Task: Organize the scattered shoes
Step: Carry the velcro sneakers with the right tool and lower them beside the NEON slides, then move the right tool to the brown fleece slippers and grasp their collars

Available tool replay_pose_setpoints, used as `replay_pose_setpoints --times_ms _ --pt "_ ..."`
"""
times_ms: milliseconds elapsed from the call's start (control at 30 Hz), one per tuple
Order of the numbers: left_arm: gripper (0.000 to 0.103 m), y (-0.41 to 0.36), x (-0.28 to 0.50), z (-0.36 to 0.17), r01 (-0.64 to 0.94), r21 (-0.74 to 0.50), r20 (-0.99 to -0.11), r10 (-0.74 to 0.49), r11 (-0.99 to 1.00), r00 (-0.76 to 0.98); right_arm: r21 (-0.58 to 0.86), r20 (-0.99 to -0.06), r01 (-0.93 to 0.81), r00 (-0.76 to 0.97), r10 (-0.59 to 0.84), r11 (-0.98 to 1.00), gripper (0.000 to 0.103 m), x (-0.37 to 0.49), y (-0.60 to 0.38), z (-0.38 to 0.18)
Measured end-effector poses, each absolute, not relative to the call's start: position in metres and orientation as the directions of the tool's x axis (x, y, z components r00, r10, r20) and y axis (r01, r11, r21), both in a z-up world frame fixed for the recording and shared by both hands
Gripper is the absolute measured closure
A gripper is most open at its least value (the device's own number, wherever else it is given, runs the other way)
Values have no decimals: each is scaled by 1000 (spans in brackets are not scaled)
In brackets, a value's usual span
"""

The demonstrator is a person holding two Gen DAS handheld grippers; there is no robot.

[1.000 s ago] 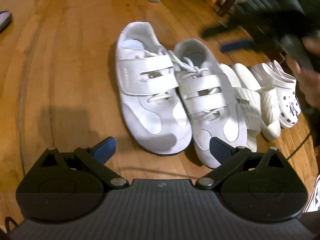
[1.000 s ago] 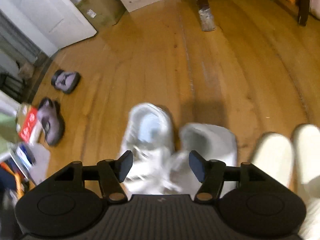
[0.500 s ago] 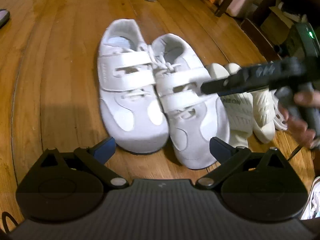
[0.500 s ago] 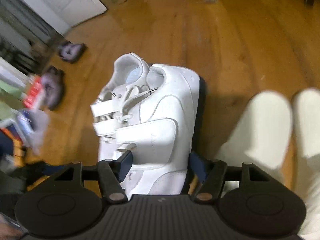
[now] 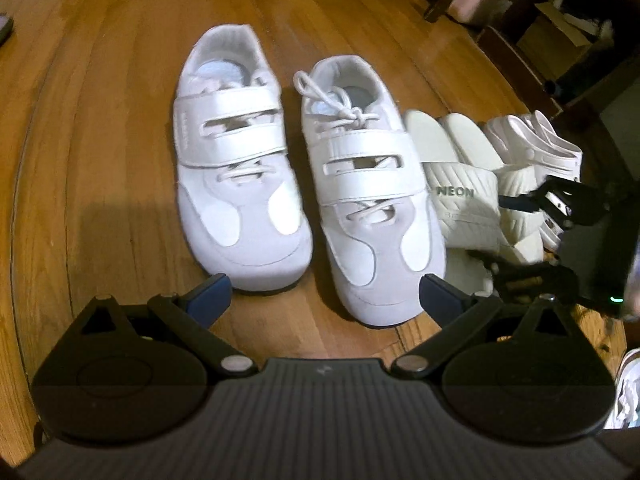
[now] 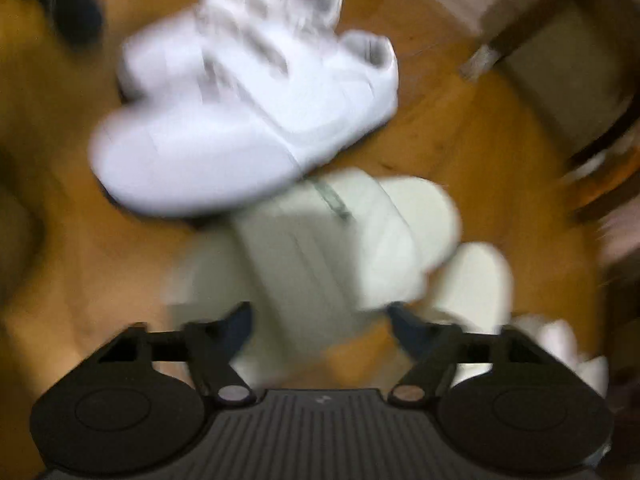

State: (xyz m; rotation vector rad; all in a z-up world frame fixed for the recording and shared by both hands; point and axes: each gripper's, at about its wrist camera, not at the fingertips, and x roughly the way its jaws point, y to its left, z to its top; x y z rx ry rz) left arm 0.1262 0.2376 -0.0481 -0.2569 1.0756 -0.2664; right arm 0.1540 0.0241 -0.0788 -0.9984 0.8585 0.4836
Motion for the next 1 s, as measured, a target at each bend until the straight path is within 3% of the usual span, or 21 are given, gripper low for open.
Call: replay_pose_setpoints --times_ms 100,133,200,267,433,533,600,633,667,767,833,1000 --pt "1 236 124 -43 103 -330 -825 -340 938 452 -452 -845 -601 525 -101 660 49 184 5 -59" --pt "1 239 123 -41 96 -324 -827 -331 941 454 -345 -883 -562 465 -58 751 48 193 -2 -41" --pt "1 243 121 -39 75 -324 -833 -322 943 451 -47 -925 -539 341 167 841 46 198 -4 0" --pt "1 254 116 -35 31 -354 -827 -329 935 456 88 -905 -544 306 295 834 36 200 14 20" --pt "1 273 103 -24 -41 -402 -811 -335 915 479 285 -818 -550 287 498 785 35 239 100 27" --pt "1 280 96 -19 -64 -379 -821 -304 923 483 280 -795 -592 299 528 756 37 269 157 11" --pt "1 287 91 -18 -91 -377 -823 -288 922 489 220 -832 -612 289 474 760 38 291 195 -13" --pt "1 291 88 -17 -99 -377 -824 -285 921 490 190 -851 -624 280 444 758 43 301 214 -26" --pt "1 296 85 -17 -103 -378 -824 -283 920 491 168 -884 -654 232 406 738 57 307 227 -41" --pt "1 301 81 -19 -112 -375 -831 -280 920 480 66 -937 -737 185 295 672 69 298 237 -53" --pt "1 300 80 -20 -106 -378 -834 -289 920 470 93 -966 -740 95 240 666 71 293 231 -59" --pt "1 288 86 -18 -85 -390 -832 -311 917 460 12 -985 -774 98 139 633 71 282 217 -58"
